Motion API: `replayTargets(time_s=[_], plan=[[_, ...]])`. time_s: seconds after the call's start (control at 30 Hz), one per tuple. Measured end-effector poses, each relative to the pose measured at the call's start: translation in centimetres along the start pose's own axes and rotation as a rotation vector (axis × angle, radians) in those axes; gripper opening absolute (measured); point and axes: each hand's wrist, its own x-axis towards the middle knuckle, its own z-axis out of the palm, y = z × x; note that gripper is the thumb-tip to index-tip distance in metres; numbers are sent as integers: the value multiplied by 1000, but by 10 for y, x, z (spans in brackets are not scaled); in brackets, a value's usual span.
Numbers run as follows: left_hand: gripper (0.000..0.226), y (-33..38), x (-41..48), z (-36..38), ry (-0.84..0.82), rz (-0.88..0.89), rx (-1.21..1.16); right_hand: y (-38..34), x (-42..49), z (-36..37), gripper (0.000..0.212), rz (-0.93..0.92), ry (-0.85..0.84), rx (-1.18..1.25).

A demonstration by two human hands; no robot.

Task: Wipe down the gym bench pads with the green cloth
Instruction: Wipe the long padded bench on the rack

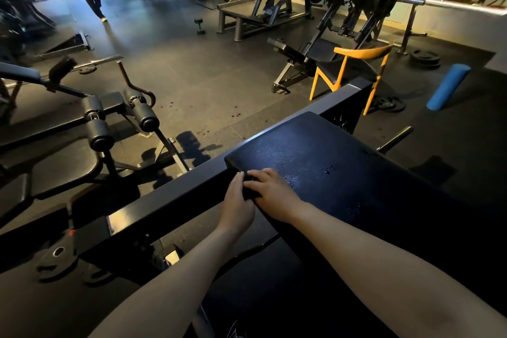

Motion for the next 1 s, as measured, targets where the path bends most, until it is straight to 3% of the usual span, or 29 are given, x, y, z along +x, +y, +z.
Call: replayTargets(time_s=[0.13,0.37,0.63,0.7,0.8,0.9,1.0], plan=[[75,1,5,7,-22,5,27,12,0,4,40,-11,74,-13],[83,-5,24,25,-68,31,199,55,9,-18,46,228,98,77],[86,-18,25,24,-94,52,233,67,20,-31,40,512,280,66],[84,-20,26,25,-80,71,246,50,24,-29,43,375,235,136],[79,-15,26,23,-38,78,258,34,21,-20,46,131,38,112],[76,-3,29,24,67,124,404,48,18,-20,48,119,21,72],[74,17,37,37,17,133,413,68,18,-27,48,164,50,54]])
